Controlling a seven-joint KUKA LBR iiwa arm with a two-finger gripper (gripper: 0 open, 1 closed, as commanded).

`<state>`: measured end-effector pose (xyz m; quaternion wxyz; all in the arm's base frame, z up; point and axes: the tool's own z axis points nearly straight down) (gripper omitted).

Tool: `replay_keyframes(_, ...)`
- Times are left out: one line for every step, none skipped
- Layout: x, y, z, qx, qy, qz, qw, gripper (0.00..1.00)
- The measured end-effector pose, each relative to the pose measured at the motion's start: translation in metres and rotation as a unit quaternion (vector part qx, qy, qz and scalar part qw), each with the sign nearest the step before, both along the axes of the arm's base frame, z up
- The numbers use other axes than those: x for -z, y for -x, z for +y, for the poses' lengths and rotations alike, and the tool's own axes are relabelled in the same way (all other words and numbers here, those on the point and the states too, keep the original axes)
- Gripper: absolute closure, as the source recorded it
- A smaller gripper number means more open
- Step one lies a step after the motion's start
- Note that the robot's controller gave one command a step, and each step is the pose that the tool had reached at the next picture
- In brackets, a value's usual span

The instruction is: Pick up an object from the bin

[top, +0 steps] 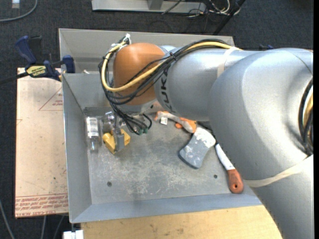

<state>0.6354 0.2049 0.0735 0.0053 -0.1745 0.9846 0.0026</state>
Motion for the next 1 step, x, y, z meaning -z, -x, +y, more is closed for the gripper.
replay_keyframes(0.0000, 0.0000, 0.0000, 0.000, 0.000, 0.0000, 1.0000, 1.00)
